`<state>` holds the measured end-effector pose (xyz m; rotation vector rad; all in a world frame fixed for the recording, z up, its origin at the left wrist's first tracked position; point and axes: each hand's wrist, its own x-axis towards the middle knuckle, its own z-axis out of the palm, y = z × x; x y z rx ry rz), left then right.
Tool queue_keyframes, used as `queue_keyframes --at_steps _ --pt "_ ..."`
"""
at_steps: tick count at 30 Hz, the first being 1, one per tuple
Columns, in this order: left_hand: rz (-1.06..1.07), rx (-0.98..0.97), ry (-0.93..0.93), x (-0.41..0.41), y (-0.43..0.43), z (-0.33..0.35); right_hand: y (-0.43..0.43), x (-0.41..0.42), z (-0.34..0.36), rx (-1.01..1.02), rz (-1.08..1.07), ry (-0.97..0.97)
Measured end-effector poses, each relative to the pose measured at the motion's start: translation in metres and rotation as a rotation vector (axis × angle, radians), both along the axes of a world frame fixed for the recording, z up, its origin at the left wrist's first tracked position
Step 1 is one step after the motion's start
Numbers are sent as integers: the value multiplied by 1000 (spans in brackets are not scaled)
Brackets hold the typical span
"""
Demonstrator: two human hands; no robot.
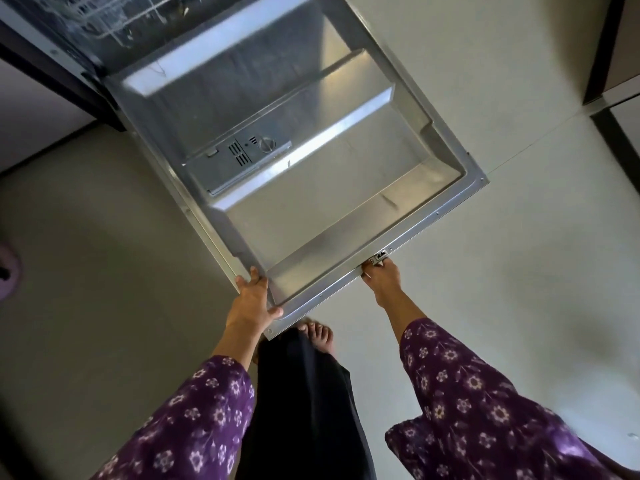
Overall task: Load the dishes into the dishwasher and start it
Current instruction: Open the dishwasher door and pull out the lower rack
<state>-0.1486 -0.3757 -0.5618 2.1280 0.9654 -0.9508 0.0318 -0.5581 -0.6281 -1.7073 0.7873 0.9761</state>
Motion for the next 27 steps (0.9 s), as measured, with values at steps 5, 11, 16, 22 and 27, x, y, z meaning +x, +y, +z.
queue_keyframes --at_steps 5,11,16,22,27 --pt "-43 -23 20 0 3 -17 3 0 -17 -25 -5 -1" --pt "-159 25 73 6 -4 -26 -1 -1 -29 -86 36 -45" --pt "-117 -20 107 13 -3 -13 5 0 -17 -180 110 -1" --pt "-70 -212 -43 25 30 44 51 4 50 -436 342 -24" --pt "66 -157 -227 53 68 120 128 18 138 -284 278 -280"
